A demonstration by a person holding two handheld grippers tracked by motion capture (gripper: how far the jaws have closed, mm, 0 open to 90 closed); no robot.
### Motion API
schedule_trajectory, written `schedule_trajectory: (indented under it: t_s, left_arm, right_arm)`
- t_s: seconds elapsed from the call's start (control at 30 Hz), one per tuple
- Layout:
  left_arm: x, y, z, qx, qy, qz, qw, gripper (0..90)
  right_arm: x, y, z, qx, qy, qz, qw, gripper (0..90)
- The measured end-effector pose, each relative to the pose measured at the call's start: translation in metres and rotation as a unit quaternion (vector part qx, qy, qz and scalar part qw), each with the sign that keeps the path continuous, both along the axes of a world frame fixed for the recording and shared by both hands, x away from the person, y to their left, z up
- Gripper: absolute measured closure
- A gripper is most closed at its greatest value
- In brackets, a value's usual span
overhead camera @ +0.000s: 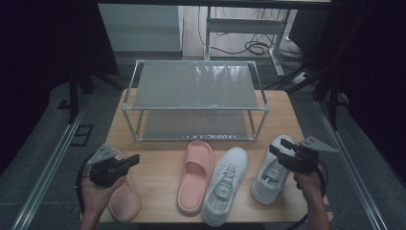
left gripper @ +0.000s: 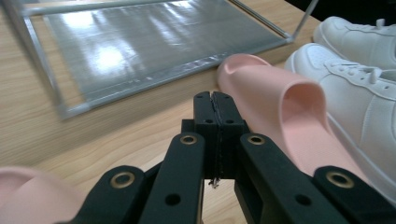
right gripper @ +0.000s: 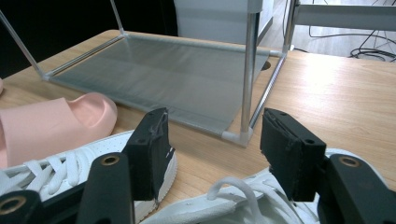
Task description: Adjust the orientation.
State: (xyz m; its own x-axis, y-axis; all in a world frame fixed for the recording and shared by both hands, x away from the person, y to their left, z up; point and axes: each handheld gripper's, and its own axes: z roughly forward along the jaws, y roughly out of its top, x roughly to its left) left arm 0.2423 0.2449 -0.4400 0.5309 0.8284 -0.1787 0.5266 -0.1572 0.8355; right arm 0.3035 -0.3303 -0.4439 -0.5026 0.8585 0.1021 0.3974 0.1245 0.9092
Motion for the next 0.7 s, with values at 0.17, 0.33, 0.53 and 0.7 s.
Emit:
schedule_trajectory:
  t_s: [0.17, 0.33, 0.53, 0.7]
  left_arm:
    - [-0.009, 0.022, 0.000, 0.003, 0.000, 0.030, 0.9995, 90.0]
    - [-0.017, 0.046, -0.003, 0.001, 0.006, 0.060, 0.9982, 90.0]
    - [-0.026, 0.075, -0.009, 0.002, 0.016, 0.096, 0.9952, 90.0]
    - [-0.031, 0.087, -0.017, 0.001, 0.026, 0.112, 0.9934, 90.0]
  right_arm:
    - [-0.001, 0.005, 0.000, -0.004, -0.001, 0.010, 0.9999, 42.8]
    - [0.000, 0.007, 0.000, -0.009, -0.001, 0.015, 0.9998, 42.8]
    - [0.000, 0.008, 0.000, -0.010, 0.000, 0.018, 0.9998, 42.8]
    - [0.001, 0.010, -0.003, -0.017, 0.005, 0.018, 0.9997, 42.7]
